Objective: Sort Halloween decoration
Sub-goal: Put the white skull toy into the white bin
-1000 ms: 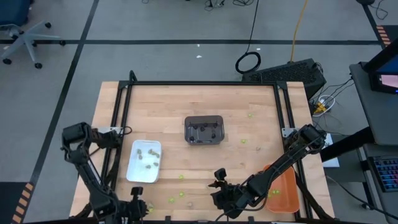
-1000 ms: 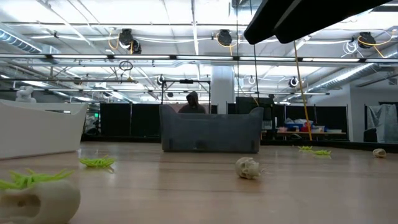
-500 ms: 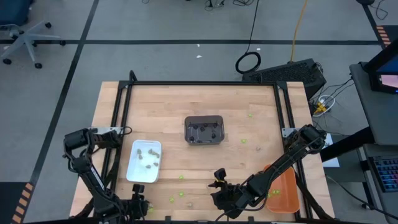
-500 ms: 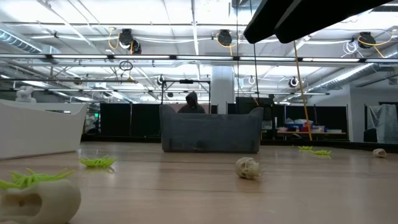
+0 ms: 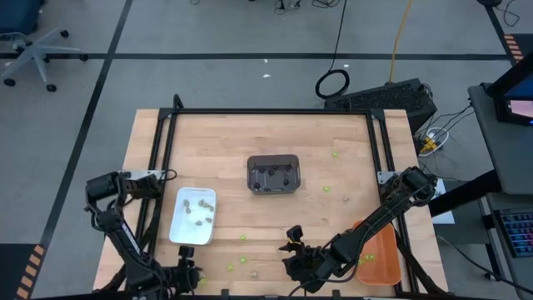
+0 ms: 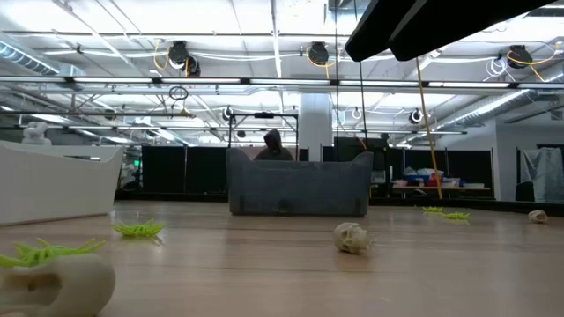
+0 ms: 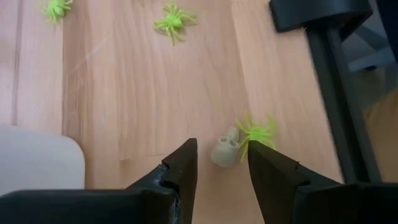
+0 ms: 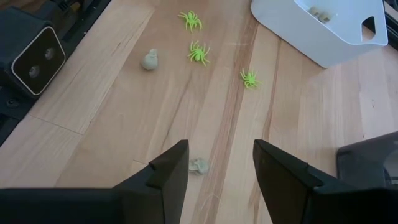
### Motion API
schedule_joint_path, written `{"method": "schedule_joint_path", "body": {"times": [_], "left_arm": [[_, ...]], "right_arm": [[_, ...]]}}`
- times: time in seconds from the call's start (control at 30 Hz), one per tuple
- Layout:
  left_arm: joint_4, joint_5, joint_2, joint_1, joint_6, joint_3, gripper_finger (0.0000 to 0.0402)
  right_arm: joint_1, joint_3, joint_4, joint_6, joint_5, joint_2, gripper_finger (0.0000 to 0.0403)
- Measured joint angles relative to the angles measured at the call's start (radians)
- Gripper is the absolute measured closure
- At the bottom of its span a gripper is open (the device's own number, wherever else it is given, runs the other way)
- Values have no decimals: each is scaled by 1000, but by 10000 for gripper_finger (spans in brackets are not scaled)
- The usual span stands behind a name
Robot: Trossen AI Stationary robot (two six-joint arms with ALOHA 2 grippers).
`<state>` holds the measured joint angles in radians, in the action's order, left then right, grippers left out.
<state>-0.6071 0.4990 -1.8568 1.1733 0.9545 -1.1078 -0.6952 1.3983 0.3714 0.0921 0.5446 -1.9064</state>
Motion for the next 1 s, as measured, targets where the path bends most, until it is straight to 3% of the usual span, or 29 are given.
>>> {"method": "schedule_joint_path", "body": {"times": [0.63, 1.0], "left_arm": [[61, 5, -51, 0, -21, 14, 267], [75, 12, -53, -16, -20, 14, 355]], "right_arm": [[0, 0, 0, -3, 0, 0, 237], [0, 0, 0, -4, 2, 0, 237]]}}
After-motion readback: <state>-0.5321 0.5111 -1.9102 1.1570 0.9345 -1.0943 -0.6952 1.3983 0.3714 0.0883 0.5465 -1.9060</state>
